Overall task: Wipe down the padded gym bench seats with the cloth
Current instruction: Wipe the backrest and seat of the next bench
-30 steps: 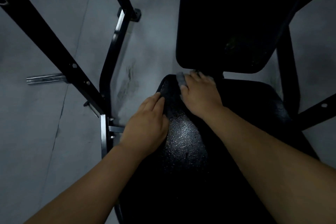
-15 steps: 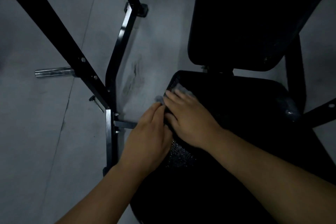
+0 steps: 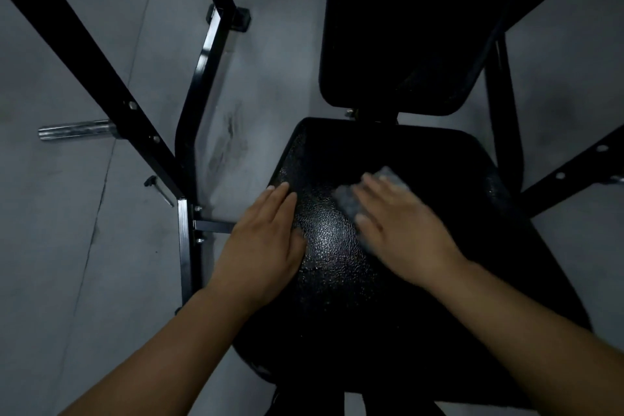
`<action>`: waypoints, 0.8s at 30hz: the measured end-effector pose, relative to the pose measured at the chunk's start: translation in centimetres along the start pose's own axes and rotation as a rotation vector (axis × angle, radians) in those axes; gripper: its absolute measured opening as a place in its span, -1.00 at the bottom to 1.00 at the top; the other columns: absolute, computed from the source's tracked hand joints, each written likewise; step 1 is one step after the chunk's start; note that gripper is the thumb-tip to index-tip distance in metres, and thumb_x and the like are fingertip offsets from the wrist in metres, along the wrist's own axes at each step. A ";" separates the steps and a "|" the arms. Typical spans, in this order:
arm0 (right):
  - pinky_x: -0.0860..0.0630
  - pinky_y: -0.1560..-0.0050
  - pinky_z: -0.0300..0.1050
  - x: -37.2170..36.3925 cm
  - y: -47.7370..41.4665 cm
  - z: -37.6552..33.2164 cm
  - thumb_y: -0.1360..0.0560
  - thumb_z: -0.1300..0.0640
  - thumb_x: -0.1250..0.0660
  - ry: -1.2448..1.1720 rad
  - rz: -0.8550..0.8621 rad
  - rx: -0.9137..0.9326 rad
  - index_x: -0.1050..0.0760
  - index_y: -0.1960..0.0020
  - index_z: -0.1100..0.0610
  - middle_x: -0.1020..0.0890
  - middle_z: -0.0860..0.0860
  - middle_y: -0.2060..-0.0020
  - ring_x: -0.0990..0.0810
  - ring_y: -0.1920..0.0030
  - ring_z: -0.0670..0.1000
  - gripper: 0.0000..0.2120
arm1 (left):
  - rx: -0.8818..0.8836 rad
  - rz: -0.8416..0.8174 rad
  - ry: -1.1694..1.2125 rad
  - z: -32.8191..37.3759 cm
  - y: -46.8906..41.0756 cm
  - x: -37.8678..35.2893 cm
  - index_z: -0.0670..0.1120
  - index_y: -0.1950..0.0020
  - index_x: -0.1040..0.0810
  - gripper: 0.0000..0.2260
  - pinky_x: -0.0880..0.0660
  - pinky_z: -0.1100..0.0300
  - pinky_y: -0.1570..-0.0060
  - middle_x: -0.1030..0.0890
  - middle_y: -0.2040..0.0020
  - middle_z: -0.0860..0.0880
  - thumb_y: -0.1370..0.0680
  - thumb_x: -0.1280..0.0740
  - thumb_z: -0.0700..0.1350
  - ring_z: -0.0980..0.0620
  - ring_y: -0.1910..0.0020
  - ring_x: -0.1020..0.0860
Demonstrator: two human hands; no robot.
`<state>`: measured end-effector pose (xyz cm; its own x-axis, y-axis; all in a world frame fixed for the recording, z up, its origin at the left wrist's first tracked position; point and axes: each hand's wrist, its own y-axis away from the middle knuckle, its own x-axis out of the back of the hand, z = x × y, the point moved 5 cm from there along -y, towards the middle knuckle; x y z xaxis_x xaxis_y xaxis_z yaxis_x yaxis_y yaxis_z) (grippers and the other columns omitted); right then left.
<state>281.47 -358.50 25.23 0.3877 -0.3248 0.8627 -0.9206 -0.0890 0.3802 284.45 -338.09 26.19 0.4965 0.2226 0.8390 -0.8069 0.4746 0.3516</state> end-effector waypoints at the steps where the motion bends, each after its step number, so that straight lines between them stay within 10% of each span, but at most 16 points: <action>1: 0.00 -0.58 -0.04 0.4 -1.2 0.8 -0.58 -0.18 0.12 -0.006 0.012 -0.095 -0.30 -0.55 0.11 -0.30 0.12 -0.54 -0.20 -0.56 0.12 -0.34 | 0.004 -0.004 0.004 -0.2 0.2 0.1 -0.20 -0.52 -0.34 -0.42 -0.15 0.01 -0.54 -0.29 -0.55 -0.16 -0.59 -0.01 0.07 -0.11 -0.54 -0.24; 8: -0.20 -0.46 0.04 -0.9 7.8 -7.5 -0.60 -0.08 -0.09 0.024 -0.068 0.286 -0.42 -0.47 0.06 -0.42 0.07 -0.48 -0.35 -0.50 0.11 -0.51 | 0.014 0.004 0.095 -1.7 2.9 0.8 -0.17 -0.55 -0.30 -0.45 -0.17 0.11 -0.52 -0.23 -0.58 -0.09 -0.60 -0.01 0.03 -0.06 -0.54 -0.23; 13: -0.11 -0.56 0.10 -0.1 0.9 -3.3 -0.65 -0.12 0.06 -0.003 0.025 -0.079 -0.28 -0.55 0.03 -0.31 0.10 -0.54 -0.21 -0.56 0.16 -0.47 | 0.035 0.054 0.150 -2.8 4.5 1.4 -0.14 -0.56 -0.28 -0.55 0.08 0.61 -0.31 -0.22 -0.58 -0.05 -0.66 -0.16 -0.15 0.07 -0.50 -0.24; 19: -0.13 -0.56 0.03 -2.3 7.3 -12.5 -0.59 -0.09 -0.07 -0.061 -0.083 0.332 -0.40 -0.47 0.06 -0.37 0.04 -0.51 -0.26 -0.53 0.09 -0.49 | 0.149 0.071 0.251 -4.1 5.9 1.0 -0.10 -0.57 -0.25 -0.55 -0.06 0.45 -0.37 -0.19 -0.60 -0.01 -0.67 -0.13 -0.14 0.16 -0.51 -0.20; 24: -0.02 -0.58 0.03 -1.6 0.8 -7.8 -0.65 -0.07 -0.06 -0.060 0.039 0.059 -0.30 -0.54 0.07 -0.30 0.08 -0.54 -0.19 -0.56 0.13 -0.50 | 0.178 0.112 0.226 -3.2 7.2 1.0 -0.09 -0.57 -0.25 -0.54 -0.08 0.32 -0.42 -0.20 -0.59 -0.02 -0.65 -0.11 -0.12 0.05 -0.54 -0.19</action>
<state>280.47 -350.76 26.78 0.3492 -0.3845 0.8545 -0.9370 -0.1298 0.3245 280.16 -331.69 28.23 0.4441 0.4581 0.7700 -0.8939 0.2842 0.3466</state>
